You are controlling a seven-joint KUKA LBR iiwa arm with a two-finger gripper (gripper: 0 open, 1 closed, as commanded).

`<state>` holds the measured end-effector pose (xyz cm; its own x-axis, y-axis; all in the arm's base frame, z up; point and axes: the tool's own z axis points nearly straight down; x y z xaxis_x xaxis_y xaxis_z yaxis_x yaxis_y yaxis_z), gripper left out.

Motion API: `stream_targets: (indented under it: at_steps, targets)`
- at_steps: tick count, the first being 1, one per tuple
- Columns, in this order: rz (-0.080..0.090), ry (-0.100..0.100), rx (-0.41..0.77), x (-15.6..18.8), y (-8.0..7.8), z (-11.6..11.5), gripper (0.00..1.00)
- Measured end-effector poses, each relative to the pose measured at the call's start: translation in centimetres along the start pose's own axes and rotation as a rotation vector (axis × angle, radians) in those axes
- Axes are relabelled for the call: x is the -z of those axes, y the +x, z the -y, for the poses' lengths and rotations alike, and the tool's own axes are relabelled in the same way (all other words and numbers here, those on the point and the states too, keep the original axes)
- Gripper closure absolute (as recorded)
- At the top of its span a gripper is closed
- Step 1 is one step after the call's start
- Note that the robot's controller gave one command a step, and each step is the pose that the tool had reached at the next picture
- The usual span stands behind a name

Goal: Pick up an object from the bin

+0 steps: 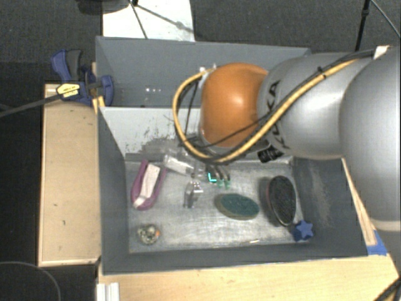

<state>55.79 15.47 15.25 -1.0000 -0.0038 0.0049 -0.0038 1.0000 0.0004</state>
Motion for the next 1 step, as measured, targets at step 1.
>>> stream_targets:
  at_steps: [1]
  targets:
    - [0.008, 0.001, 0.141, -8.13, -3.42, -7.43, 0.00]
